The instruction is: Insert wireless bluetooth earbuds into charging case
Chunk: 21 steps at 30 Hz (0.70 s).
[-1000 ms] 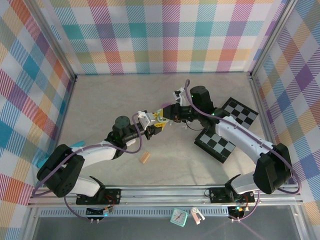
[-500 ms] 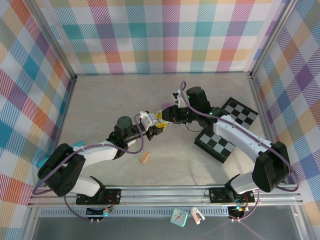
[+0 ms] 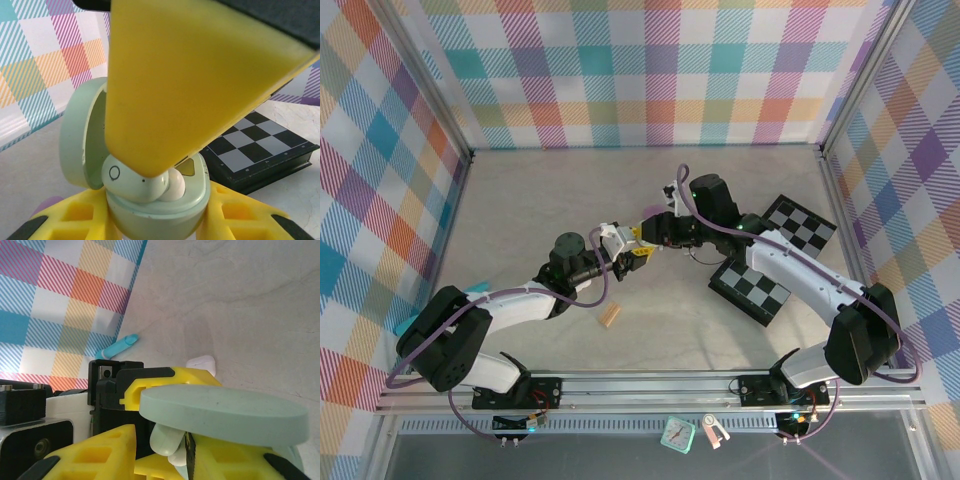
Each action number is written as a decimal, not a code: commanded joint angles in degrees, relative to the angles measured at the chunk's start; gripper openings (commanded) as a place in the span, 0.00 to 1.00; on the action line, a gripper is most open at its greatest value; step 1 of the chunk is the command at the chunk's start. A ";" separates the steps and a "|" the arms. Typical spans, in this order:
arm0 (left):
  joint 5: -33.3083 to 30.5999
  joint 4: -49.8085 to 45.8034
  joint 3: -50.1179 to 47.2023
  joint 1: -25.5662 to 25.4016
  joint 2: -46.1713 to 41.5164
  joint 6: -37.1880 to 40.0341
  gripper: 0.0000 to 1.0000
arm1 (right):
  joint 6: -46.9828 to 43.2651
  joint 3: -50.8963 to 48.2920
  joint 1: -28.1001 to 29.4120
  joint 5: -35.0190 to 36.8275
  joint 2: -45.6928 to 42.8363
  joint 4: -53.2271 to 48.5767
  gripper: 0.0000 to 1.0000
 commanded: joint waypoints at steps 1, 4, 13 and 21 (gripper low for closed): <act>0.09 2.56 1.67 -0.62 -0.37 -0.17 0.27 | -1.56 1.07 0.31 1.93 -1.13 -2.84 0.33; -0.07 2.65 1.67 -0.68 -0.34 -0.11 0.27 | -1.75 1.04 0.29 2.39 -1.52 -3.20 0.34; 0.28 3.79 1.76 -0.69 0.19 -1.04 0.27 | -2.94 0.60 0.29 3.29 -3.66 -2.99 0.40; -1.10 5.01 0.73 -0.53 -0.24 -1.10 0.27 | -6.08 -1.42 0.29 1.50 -8.04 -0.66 0.47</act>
